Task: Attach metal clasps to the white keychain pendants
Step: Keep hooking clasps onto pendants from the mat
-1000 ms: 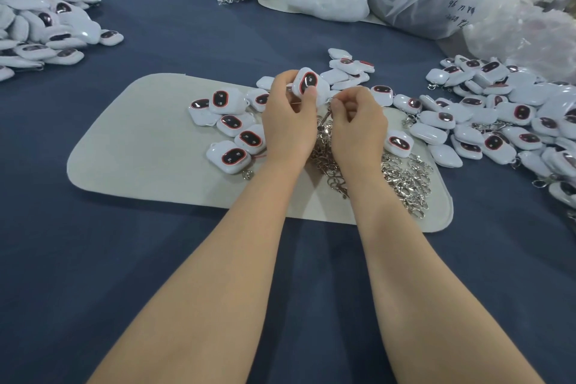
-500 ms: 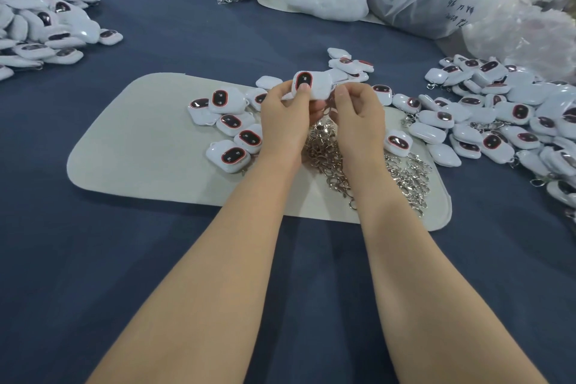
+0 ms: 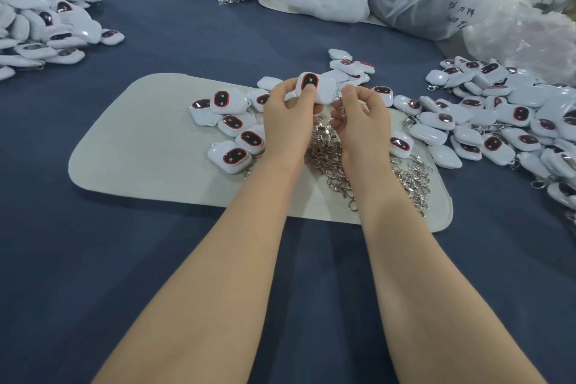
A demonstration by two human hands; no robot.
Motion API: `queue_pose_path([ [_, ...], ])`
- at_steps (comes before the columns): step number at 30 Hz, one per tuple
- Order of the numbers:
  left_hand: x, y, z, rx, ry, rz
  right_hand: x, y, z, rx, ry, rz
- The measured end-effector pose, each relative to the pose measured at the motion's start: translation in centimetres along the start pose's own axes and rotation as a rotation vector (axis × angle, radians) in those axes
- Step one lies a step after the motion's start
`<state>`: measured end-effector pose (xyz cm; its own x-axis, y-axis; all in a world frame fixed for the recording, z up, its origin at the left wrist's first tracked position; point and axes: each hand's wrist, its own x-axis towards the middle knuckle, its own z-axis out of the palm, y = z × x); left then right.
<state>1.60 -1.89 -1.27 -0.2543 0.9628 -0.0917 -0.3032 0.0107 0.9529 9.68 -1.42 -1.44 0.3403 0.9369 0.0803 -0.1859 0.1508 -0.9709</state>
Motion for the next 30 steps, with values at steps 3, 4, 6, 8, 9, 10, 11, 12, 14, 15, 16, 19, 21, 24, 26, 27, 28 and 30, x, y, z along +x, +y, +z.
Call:
queue_pose_path([
  [3,-0.10,0.18,0.07,-0.029,-0.007,-0.008,0.05,-0.32,-0.08,0.187,-0.081,0.107],
  [4,-0.09,0.24,0.09,-0.053,0.001,-0.013,0.07,-0.39,-0.13,0.239,-0.113,0.135],
  [6,-0.07,0.32,0.11,-0.081,0.007,-0.022,0.09,-0.48,-0.24,0.292,-0.153,0.173],
  [8,-0.07,0.35,0.08,-0.083,0.007,-0.014,0.15,-0.57,-0.30,0.298,-0.178,0.189],
  [9,-0.08,0.34,0.04,-0.075,0.009,-0.006,0.20,-0.60,-0.34,0.290,-0.190,0.188],
  [10,-0.07,0.33,0.03,-0.062,0.014,0.005,0.23,-0.62,-0.41,0.276,-0.201,0.181],
  [11,-0.10,0.36,0.00,-0.047,0.019,0.019,0.26,-0.61,-0.49,0.256,-0.210,0.169],
  [12,-0.15,0.41,-0.02,-0.035,0.023,0.041,0.31,-0.56,-0.58,0.226,-0.215,0.152],
  [14,-0.29,0.48,-0.07,-0.007,0.026,0.104,0.32,-0.36,-0.68,0.110,-0.221,0.103],
  [15,-0.34,0.51,-0.09,0.016,0.025,0.140,0.27,-0.26,-0.68,0.038,-0.225,0.079],
  [16,-0.33,0.53,-0.09,0.042,0.021,0.174,0.22,-0.19,-0.65,-0.015,-0.224,0.060],
  [19,-0.21,0.36,-0.03,0.098,0.012,0.236,0.15,-0.11,-0.61,-0.077,-0.173,0.033],
  [21,-0.05,0.21,-0.02,0.133,0.026,0.252,0.07,-0.11,-0.50,-0.123,-0.132,0.013],
  [24,0.15,0.09,-0.03,0.160,0.049,0.251,0.14,0.00,-0.35,-0.235,-0.081,-0.015],
  [26,0.10,0.13,-0.04,0.199,0.051,0.272,0.20,-0.01,-0.34,-0.321,-0.050,-0.036],
  [27,0.01,0.18,-0.04,0.225,0.041,0.282,0.17,-0.07,-0.37,-0.360,-0.044,-0.052],
  [28,-0.12,0.24,-0.01,0.252,0.025,0.287,0.08,-0.17,-0.40,-0.394,-0.050,-0.076],
  [30,-0.40,0.26,0.08,0.309,-0.011,0.300,-0.16,-0.42,-0.48,-0.444,-0.085,-0.138],
])
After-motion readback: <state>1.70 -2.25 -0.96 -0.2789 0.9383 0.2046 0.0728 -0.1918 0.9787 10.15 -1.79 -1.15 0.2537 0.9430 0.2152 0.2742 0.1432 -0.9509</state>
